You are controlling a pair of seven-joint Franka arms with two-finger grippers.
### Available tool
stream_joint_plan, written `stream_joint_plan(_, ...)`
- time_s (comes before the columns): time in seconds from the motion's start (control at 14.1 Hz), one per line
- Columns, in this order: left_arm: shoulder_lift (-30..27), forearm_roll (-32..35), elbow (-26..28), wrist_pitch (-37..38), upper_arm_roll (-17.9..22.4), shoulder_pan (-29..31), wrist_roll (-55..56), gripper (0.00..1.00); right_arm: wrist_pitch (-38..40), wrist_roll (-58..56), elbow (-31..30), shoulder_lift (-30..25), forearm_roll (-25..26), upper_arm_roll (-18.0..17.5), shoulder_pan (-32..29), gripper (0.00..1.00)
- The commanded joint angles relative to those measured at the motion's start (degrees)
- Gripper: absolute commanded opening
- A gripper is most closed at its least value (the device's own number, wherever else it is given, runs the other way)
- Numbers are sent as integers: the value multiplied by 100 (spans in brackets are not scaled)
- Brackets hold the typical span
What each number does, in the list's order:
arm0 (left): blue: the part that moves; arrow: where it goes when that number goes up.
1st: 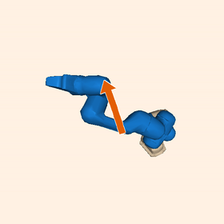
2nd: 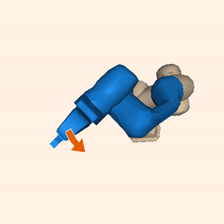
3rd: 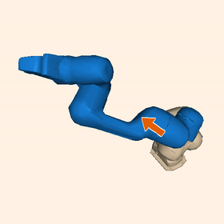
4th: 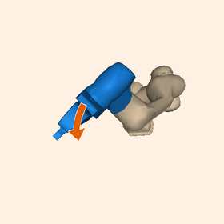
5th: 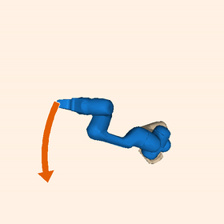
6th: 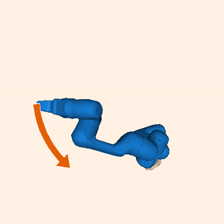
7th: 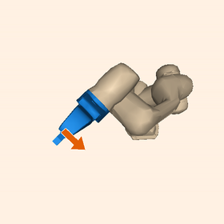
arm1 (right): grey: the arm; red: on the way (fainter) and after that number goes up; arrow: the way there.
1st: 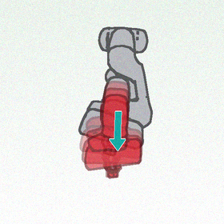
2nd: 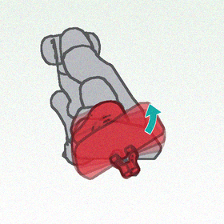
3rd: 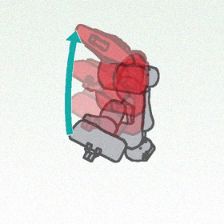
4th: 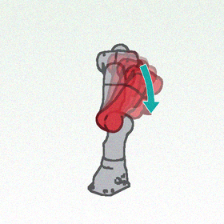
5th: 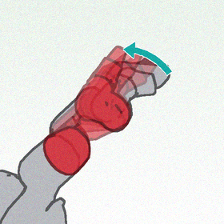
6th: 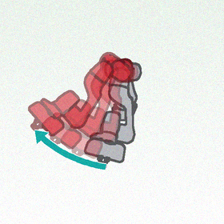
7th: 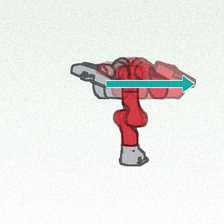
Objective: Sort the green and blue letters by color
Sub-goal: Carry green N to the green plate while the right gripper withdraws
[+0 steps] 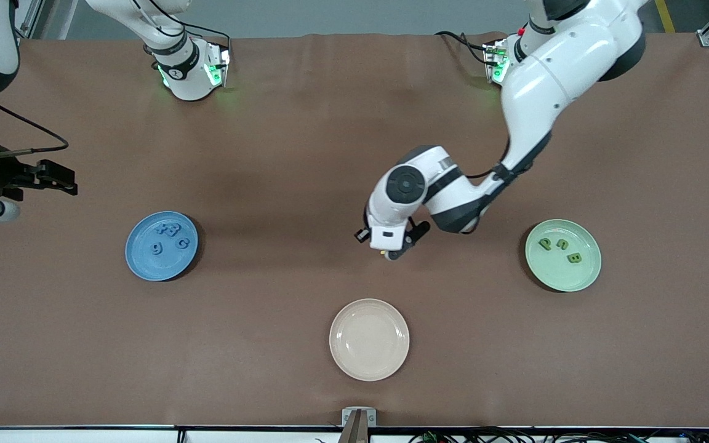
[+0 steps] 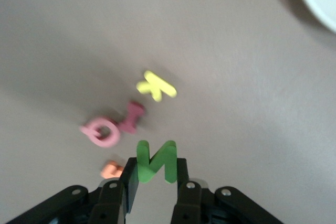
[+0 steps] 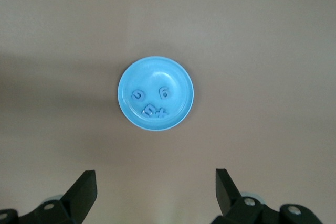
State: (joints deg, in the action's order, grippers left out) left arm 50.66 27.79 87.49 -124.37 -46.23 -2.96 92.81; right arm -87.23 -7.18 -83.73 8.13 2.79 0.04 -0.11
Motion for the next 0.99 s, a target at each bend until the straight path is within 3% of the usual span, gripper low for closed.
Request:
stream_joint_plan(0.0, -529, -1, 846, 115, -386, 777, -490, 3, 180, 77, 375, 83, 38, -40, -68, 100)
stream_joint_plan(0.43, -1707, 51, 2411, 106, -510, 2025, -1921, 1, 628, 59, 366, 5, -6, -31, -112, 100)
stream_joint_plan(0.92, -2411, 191, 3327, 97, -773, 3493, -3794, 1, 567, 42, -160, -627, -41, -48, -103, 100)
